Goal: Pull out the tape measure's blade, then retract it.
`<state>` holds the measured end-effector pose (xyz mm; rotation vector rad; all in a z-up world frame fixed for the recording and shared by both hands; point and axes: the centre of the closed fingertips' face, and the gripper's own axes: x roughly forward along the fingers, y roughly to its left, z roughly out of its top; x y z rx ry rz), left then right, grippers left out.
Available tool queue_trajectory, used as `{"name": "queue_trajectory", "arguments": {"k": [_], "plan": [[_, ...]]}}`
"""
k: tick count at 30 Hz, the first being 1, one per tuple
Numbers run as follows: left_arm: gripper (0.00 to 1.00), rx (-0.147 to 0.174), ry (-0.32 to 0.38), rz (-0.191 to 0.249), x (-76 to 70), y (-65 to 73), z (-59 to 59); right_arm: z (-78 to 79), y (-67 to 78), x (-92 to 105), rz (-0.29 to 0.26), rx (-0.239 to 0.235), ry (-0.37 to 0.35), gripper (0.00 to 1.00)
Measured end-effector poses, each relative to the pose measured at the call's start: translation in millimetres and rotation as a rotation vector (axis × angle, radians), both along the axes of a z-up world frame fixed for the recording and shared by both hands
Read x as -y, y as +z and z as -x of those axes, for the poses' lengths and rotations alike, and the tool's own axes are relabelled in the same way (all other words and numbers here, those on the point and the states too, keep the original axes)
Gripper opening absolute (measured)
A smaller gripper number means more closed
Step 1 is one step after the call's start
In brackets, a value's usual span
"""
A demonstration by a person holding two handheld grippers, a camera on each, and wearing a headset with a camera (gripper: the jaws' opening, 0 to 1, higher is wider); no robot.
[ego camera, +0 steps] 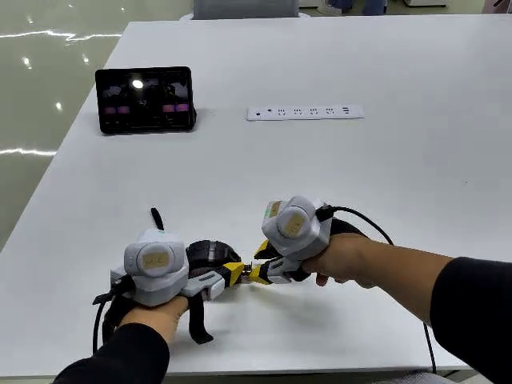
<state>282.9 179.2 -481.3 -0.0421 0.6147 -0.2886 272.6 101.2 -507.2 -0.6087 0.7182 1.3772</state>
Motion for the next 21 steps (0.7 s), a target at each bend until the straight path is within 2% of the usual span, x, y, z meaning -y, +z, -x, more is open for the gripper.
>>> {"name": "queue_trajectory", "arguments": {"k": [1,5,10,13,17,18,21], "plan": [[0.7,-0.013,-0.002,0.028,0.4,0.5,2.1,-1.0,1.5,2.9,-0.006,0.002,-0.009,0.19],[0.75,-0.007,-0.009,0.029,-4.8,2.4,1.3,-7.1,7.4,9.2,-0.035,-0.002,-0.066,0.18],[0.82,0.003,-0.044,0.055,-2.9,10.2,1.6,-7.5,15.4,19.6,-0.064,-0.022,-0.105,0.19],[0.89,0.004,-0.069,0.067,-2.3,14.4,3.9,-7.3,19.0,28.4,-0.074,-0.048,-0.151,0.17],[0.99,0.017,-0.106,0.088,-2.2,21.2,7.1,-4.7,24.6,37.3,-0.093,-0.052,-0.173,0.2],[0.99,0.001,-0.114,0.092,-3.7,20.9,10.5,-3.8,25.8,40.0,-0.095,-0.051,-0.177,0.21],[0.99,-0.004,-0.144,0.107,-5.9,20.8,14.5,-1.8,27.9,47.7,-0.095,-0.044,-0.187,0.25]]}}
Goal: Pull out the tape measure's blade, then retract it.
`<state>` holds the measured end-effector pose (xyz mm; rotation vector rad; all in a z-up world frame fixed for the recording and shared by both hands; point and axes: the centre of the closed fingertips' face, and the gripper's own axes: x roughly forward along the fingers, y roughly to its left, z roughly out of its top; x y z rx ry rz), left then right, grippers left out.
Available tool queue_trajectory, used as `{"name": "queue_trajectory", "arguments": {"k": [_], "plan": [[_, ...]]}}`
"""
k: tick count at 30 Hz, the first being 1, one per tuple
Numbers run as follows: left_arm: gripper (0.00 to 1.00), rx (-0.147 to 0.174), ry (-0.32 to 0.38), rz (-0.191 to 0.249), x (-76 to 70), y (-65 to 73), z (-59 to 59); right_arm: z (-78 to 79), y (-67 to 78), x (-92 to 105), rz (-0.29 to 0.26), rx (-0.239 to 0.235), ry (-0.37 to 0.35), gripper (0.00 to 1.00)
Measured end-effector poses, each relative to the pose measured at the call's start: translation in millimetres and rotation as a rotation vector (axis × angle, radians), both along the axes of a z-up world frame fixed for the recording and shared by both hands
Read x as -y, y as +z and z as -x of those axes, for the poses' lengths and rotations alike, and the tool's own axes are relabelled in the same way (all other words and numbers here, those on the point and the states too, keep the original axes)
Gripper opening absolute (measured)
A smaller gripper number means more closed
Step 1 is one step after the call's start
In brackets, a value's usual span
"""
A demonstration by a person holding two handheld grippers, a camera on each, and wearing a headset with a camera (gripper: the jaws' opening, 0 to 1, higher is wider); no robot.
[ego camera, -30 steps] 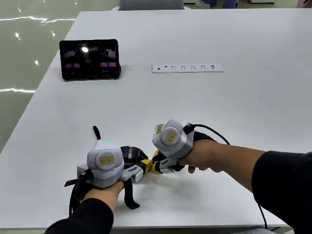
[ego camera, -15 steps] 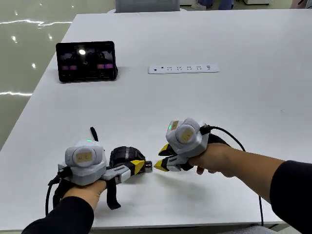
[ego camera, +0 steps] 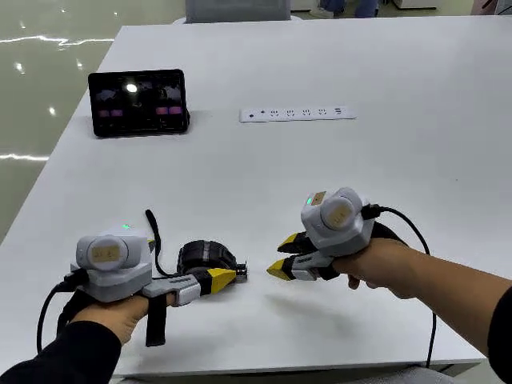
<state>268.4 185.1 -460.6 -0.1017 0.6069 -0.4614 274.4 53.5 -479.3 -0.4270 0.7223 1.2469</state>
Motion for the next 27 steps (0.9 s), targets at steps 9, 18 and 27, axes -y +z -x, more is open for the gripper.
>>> {"name": "queue_trajectory", "arguments": {"k": [9,18,27], "plan": [[0.99,-0.08,-0.062,0.05,-1.8,-4.2,21.7,6.3,1.4,25.6,0.009,-0.007,-0.04,0.34],[0.99,-0.041,-0.144,-0.03,-16.0,0.4,31.6,-0.6,3.6,58.8,0.006,0.039,-0.114,0.52],[0.99,-0.005,-0.201,-0.097,-26.8,4.9,39.7,0.3,4.8,94.3,0.003,0.038,-0.166,0.62]]}}
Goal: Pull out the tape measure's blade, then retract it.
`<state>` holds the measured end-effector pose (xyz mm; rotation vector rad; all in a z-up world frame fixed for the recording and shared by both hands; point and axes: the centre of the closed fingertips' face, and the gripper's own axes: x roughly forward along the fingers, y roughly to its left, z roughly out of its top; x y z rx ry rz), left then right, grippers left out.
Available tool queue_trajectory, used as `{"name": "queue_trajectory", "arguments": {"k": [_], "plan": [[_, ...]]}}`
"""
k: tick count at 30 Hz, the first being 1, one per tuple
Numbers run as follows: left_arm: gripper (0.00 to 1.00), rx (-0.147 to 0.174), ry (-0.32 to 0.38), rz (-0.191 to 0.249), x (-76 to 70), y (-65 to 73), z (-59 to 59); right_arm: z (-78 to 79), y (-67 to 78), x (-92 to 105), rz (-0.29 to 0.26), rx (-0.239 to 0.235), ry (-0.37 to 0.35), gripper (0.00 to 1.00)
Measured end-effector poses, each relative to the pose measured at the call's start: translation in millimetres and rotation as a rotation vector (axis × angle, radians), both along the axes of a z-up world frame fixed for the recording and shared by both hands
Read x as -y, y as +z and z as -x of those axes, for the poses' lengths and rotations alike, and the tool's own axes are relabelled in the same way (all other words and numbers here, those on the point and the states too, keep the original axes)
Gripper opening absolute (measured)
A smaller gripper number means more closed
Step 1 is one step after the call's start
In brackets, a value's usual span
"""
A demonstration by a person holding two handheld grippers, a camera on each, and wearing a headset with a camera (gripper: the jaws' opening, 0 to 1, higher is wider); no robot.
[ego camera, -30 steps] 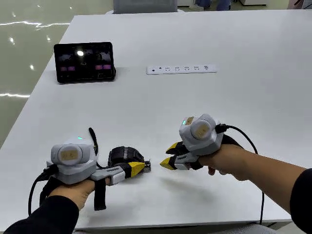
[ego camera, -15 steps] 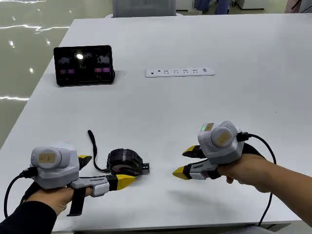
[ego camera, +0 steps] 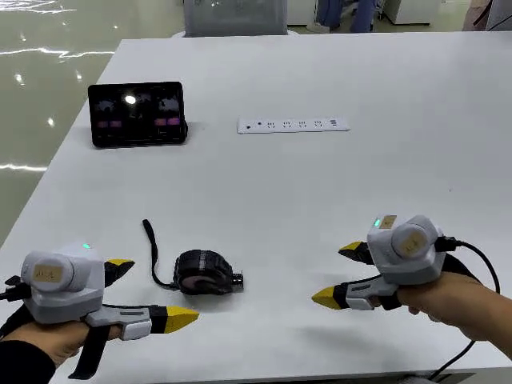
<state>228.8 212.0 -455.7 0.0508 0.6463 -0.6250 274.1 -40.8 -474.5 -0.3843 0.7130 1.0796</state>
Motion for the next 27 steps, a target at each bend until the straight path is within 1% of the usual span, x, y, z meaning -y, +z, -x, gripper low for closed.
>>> {"name": "queue_trajectory", "arguments": {"k": [1,3,4,7,9,13,17,22,26,27], "plan": [[0.99,-0.017,-0.01,0.008,1.4,-0.7,3.7,0.5,0.9,4.9,0.0,0.0,-0.009,0.64],[0.99,-0.02,-0.02,-0.01,-1.2,-1.2,5.4,2.6,3.2,11.9,-0.008,0.001,-0.016,0.67],[0.99,-0.022,-0.023,-0.012,-2.3,-1.3,5.5,3.4,3.8,14.5,-0.011,0.001,-0.018,0.68],[0.99,-0.01,-0.022,-0.022,-7.2,2.8,4.2,6.1,5.4,24.2,-0.02,0.009,-0.024,0.71],[0.99,-0.014,-0.022,-0.006,-8.5,6.2,3.2,6.6,5.6,32.1,-0.03,0.012,-0.029,0.74],[0.99,-0.015,-0.024,-0.011,-13.7,9.8,0.7,5.0,9.5,48.6,-0.036,0.027,-0.058,0.78],[0.99,-0.008,-0.026,-0.018,-18.4,13.2,-0.9,3.8,12.5,63.4,-0.037,0.033,-0.084,0.82],[0.99,-0.013,-0.034,-0.024,-20.9,13.3,0.1,5.6,11.6,82.5,-0.039,0.02,-0.113,0.9],[0.99,-0.016,-0.031,-0.025,-24.3,13.2,0.8,12.0,9.5,88.7,-0.032,0.001,-0.116,0.99],[0.99,-0.016,-0.03,-0.026,-24.8,13.1,1.1,13.0,8.7,91.4,-0.026,-0.004,-0.112,0.99]]}}
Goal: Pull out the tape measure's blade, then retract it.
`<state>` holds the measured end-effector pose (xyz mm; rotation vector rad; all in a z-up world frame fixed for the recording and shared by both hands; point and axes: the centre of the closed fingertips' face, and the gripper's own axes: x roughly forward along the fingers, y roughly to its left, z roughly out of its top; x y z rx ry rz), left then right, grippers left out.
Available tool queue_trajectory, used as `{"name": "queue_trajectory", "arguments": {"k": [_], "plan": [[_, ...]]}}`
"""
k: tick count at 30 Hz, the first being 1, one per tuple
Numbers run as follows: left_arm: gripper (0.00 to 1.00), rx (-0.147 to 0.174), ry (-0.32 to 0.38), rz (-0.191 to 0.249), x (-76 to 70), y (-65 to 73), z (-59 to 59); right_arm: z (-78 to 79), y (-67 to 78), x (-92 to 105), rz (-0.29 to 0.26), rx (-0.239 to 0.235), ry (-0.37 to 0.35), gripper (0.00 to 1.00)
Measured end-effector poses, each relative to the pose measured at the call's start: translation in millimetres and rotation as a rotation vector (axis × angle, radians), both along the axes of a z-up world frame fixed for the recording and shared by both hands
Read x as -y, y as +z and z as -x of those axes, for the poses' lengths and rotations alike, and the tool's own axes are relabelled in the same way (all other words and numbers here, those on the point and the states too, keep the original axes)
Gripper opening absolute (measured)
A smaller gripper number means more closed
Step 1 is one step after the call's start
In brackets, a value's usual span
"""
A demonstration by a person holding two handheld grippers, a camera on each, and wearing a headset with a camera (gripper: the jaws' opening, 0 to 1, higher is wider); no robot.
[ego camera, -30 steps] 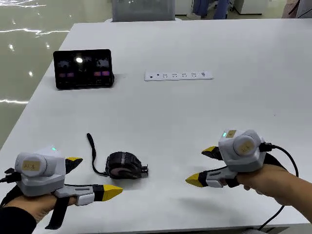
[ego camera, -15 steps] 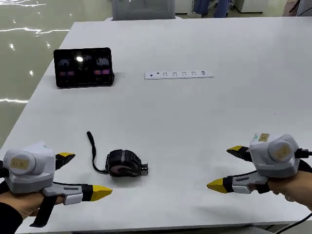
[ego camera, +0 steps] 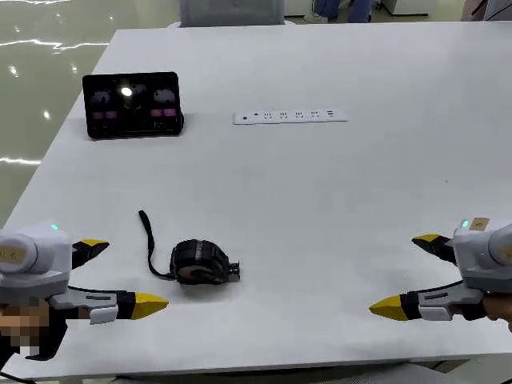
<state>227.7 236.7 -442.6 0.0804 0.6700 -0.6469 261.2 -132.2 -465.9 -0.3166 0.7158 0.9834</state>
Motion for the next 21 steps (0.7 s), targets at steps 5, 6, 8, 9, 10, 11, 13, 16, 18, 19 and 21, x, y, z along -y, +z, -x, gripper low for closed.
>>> {"name": "queue_trajectory", "arguments": {"k": [5,6,8,9,10,11,13,16,18,19,21], "plan": [[0.99,-0.011,-0.002,0.006,-1.6,-1.3,3.6,-0.2,1.2,8.1,-0.001,-0.001,-0.012,0.99],[0.99,-0.02,-0.003,0.002,-2.3,-2.4,5.3,0.1,2.0,8.7,0.0,-0.001,-0.014,0.99],[0.99,-0.018,-0.01,-0.003,-3.6,-3.4,6.8,0.5,3.7,9.5,-0.002,0.002,-0.012,0.99],[0.99,-0.021,-0.012,-0.005,-4.1,-3.9,7.6,0.6,4.4,9.6,-0.005,0.001,-0.013,0.99],[0.99,-0.026,-0.015,-0.007,-4.4,-4.7,8.5,0.8,4.8,9.9,-0.006,0.001,-0.014,0.99],[0.99,-0.019,-0.01,-0.016,-6.0,-4.4,9.3,0.9,5.0,10.6,-0.004,0.002,-0.014,0.99],[0.99,-0.016,-0.008,-0.019,-7.1,-4.1,9.4,1.1,5.2,11.4,-0.006,0.002,-0.014,0.99],[0.99,-0.014,-0.002,-0.02,-9.2,-3.4,9.3,1.5,4.6,13.2,-0.004,0.0,-0.018,0.99],[0.99,-0.013,0.001,-0.021,-10.1,-2.9,9.4,1.8,4.4,13.7,-0.003,-0.001,-0.02,0.99],[0.99,-0.011,0.002,-0.02,-11.1,-2.5,9.0,1.9,4.6,13.5,-0.004,0.0,-0.019,0.99],[0.99,-0.011,0.008,-0.021,-12.7,-2.2,8.2,2.2,4.2,13.7,-0.002,0.0,-0.019,0.99]]}}
